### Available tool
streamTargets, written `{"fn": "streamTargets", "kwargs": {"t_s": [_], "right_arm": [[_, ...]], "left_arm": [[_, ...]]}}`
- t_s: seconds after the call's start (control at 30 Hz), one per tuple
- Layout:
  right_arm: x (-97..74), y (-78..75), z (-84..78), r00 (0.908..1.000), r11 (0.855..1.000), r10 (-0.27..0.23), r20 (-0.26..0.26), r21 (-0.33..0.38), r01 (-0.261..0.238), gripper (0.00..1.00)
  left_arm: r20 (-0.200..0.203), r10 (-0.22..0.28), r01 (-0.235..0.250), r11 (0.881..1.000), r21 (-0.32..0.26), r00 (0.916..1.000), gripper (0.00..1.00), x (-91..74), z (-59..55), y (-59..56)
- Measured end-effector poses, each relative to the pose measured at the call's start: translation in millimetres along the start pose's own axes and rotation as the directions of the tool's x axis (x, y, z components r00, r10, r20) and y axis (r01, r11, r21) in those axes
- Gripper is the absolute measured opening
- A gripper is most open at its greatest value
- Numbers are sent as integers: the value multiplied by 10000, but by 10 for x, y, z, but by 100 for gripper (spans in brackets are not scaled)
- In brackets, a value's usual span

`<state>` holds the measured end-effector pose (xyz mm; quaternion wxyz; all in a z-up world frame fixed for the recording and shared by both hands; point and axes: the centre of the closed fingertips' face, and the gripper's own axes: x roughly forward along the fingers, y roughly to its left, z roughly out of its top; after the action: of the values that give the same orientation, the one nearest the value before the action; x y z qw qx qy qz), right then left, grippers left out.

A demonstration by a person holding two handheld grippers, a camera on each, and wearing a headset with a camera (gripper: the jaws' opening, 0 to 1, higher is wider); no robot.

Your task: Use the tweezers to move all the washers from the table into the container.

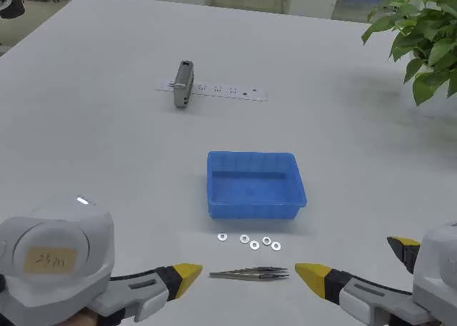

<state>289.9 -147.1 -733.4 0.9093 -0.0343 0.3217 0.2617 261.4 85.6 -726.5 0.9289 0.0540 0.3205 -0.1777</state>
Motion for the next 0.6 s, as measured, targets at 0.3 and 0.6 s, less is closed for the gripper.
{"fn": "streamTargets", "kwargs": {"t_s": [0.3,0.6], "right_arm": [[23,5,-7,10000,10000,31,-51,-29,-31,91],[30,0,-37,9999,10000,17,-158,-59,-18,91]], "left_arm": [[-141,-57,58,9999,108,9999,100,28,-24,-18],[-188,-43,46,9998,174,9998,100,46,-35,-12]]}}
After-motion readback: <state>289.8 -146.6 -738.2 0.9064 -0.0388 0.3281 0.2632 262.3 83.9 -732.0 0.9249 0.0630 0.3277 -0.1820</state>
